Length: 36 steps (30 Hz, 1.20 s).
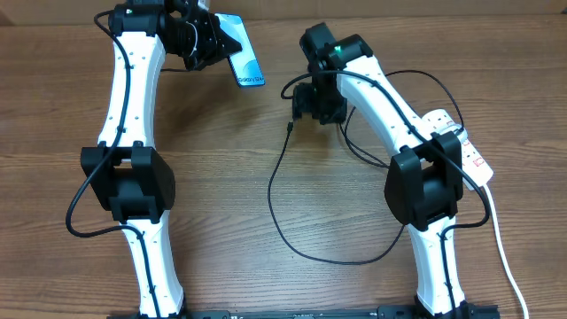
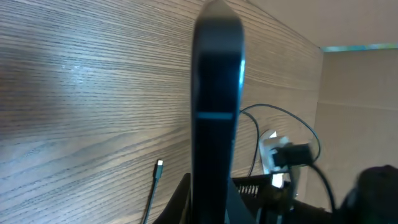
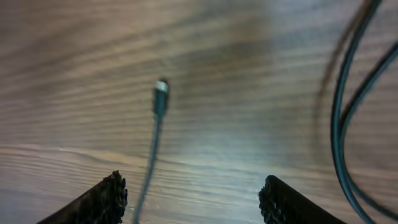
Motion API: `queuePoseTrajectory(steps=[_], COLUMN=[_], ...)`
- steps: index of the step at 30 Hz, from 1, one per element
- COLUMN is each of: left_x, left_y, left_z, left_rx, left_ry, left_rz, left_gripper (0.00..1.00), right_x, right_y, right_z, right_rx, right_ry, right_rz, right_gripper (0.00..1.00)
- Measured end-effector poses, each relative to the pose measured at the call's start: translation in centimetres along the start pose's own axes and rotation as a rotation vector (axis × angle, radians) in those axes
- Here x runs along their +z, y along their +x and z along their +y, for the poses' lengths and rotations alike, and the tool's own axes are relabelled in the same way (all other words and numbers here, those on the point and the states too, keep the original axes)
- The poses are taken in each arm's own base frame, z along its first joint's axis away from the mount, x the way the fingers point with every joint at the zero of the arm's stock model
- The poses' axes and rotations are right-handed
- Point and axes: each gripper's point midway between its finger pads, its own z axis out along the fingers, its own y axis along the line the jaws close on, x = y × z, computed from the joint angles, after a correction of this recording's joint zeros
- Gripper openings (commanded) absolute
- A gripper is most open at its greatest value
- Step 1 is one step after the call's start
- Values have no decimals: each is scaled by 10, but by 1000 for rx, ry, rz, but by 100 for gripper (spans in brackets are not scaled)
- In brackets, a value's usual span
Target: Plug charger to phone and switch on socket
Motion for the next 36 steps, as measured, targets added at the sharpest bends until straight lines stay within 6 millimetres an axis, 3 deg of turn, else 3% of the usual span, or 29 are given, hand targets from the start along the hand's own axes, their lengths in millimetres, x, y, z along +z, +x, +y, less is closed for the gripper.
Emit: queuePoseTrajectory(steps=[7,18,22,29,36], left_x=[0,0,0,0,0], left_y=[1,2,3,4,4], left_z=[2,2,3,4,4], left_rx=[-6,-10,-14,-15,-17], left_ry=[-9,-12,-16,-17,-18], left_rz=[3,7,11,12,14], left_gripper=[4,4,4,4,4], right_x=[-3,5,8,43,57], right_y=[-19,-1,-3,2,7], right_z=[20,43,37,26,22], right_rx=[34,66,87,106,107], right_ry=[-25,136,164,208,223], right_rz=[-107,-204,-214,-152,-121], right_gripper=[55,49,48,44,42])
